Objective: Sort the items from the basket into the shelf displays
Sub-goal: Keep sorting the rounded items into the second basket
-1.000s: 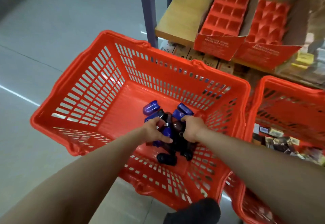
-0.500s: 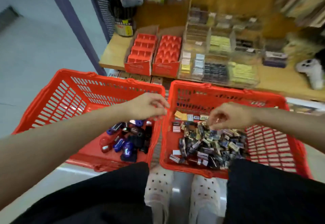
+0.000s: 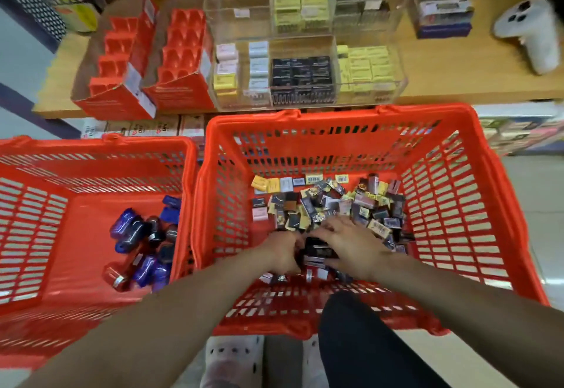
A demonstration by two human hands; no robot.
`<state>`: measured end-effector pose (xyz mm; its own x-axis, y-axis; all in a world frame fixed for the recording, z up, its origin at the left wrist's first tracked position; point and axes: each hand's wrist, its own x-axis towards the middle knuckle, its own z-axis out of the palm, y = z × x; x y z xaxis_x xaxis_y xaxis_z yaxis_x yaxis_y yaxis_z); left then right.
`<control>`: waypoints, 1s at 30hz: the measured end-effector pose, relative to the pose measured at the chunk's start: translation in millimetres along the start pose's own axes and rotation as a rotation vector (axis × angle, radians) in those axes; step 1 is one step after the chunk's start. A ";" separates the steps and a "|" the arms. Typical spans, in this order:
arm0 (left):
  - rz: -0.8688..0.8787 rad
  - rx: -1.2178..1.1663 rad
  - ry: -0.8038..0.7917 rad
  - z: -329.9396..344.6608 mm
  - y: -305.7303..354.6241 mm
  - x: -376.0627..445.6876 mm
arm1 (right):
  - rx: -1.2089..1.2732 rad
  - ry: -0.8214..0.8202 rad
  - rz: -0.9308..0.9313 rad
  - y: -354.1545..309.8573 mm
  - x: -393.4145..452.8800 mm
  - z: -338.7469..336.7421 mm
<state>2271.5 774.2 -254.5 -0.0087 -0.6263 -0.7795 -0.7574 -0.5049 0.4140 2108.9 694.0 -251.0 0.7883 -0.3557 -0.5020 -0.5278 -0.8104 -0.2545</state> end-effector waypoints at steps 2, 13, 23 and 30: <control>-0.005 0.014 0.048 4.5 -7.9 6.6 | -0.094 0.039 -0.072 1.8 6.9 10.8; 0.036 -0.031 0.207 13.9 -25.6 18.0 | -0.197 0.057 -0.060 0.3 21.7 27.5; 0.005 -0.193 0.236 13.5 -34.9 25.7 | -0.166 0.344 -0.040 34.7 5.1 1.9; -0.227 -1.056 0.369 -4.8 -19.8 25.0 | -0.413 0.086 -0.259 -3.1 32.5 16.0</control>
<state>2289.4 765.7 -279.9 0.3834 -0.5050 -0.7733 0.2117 -0.7669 0.6059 2131.1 692.4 -279.8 0.9093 -0.1416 -0.3913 -0.1558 -0.9878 -0.0045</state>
